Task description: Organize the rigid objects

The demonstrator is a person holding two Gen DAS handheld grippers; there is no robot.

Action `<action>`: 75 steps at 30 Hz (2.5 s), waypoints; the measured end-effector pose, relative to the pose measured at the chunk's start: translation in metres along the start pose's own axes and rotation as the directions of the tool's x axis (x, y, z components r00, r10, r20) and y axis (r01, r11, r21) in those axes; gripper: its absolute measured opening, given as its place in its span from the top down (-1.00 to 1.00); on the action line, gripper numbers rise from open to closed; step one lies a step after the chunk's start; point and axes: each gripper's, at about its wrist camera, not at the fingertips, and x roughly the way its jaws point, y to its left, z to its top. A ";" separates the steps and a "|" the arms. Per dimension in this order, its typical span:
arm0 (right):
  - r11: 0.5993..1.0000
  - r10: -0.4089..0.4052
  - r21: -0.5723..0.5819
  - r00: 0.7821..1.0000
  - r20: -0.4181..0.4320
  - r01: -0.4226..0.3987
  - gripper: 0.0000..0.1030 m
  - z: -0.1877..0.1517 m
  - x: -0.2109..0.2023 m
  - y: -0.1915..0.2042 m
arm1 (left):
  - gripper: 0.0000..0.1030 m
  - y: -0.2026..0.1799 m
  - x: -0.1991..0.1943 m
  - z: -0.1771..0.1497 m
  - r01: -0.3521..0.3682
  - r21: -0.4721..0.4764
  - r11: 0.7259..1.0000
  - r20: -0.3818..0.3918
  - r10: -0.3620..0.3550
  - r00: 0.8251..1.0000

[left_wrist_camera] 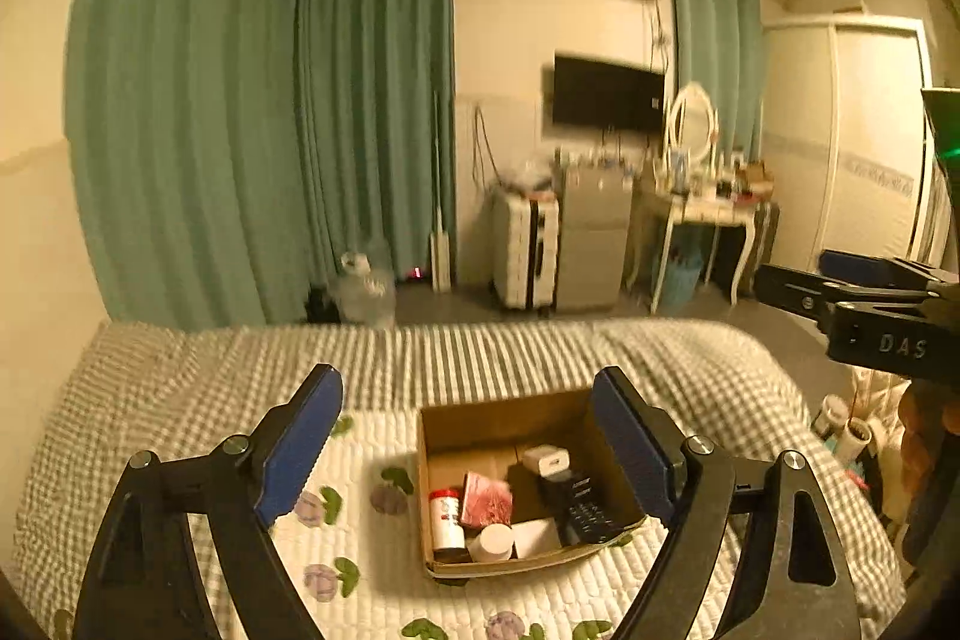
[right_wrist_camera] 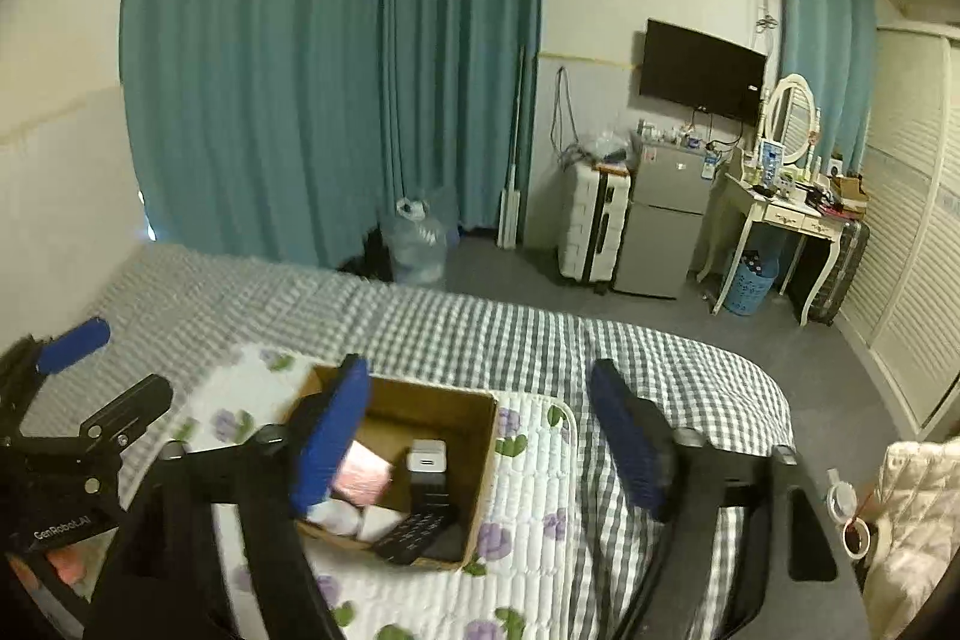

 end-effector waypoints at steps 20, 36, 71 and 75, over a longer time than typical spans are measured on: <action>0.998 -0.056 -0.029 0.973 0.223 0.064 -1.00 -0.098 -0.085 0.048 | -0.83 0.007 -0.065 -0.079 -0.038 0.049 0.998 0.185 0.028 0.982; 0.997 -0.072 0.015 0.994 0.085 0.071 -1.00 -0.206 0.034 0.061 | -0.83 0.021 0.013 -0.167 -0.053 0.027 0.998 0.009 0.053 0.999; 0.997 -0.056 0.056 0.996 0.070 0.053 -1.00 -0.206 0.027 0.062 | -0.83 0.023 0.020 -0.176 -0.013 0.018 1.000 -0.036 0.014 0.999; 0.997 -0.061 0.050 0.996 0.067 0.058 -1.00 -0.208 0.029 0.063 | -0.83 0.022 0.021 -0.177 -0.016 0.021 1.000 -0.040 0.016 0.999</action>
